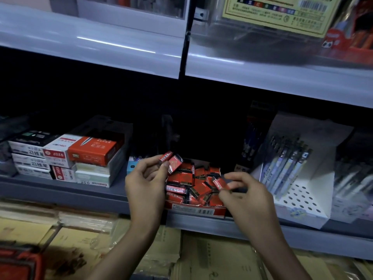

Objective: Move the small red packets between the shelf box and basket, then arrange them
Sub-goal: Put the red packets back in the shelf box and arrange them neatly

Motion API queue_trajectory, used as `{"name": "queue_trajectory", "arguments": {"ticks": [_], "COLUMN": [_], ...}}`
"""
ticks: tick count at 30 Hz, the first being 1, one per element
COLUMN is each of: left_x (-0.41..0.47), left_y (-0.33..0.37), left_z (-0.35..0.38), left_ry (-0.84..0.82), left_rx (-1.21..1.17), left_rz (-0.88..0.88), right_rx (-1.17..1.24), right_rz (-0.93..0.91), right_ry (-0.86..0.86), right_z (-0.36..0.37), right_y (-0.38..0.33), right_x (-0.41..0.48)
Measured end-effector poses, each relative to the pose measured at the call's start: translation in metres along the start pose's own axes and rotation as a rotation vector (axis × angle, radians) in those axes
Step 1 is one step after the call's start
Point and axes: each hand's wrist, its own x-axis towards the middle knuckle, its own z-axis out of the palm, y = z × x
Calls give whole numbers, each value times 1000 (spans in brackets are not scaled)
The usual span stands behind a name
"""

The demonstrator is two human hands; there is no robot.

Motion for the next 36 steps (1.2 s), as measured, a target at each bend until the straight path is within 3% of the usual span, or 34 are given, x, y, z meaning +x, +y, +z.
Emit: {"name": "queue_trajectory", "arguments": {"ticks": [11,23,29,33,36], "left_x": [-13,-12,-4,3,8], "left_y": [3,8,15,13,11], "left_z": [-5,-11,-10,-3,1], "left_ry": [18,9,-70,-61,-23], "left_rx": [11,-152,-131,-99,-109], "left_rz": [-73,-207,-148,-122,-128], "right_rx": [192,190,106,24,-185], "right_rz": [82,28,-106,-84,-65], "right_ry": [-107,-107,-1,-54,-130], "right_z": [-12,-17,-12,-8,-3], "right_y": [9,17,2,-14,-26], "right_x": [-8,-3,11,29,47]}}
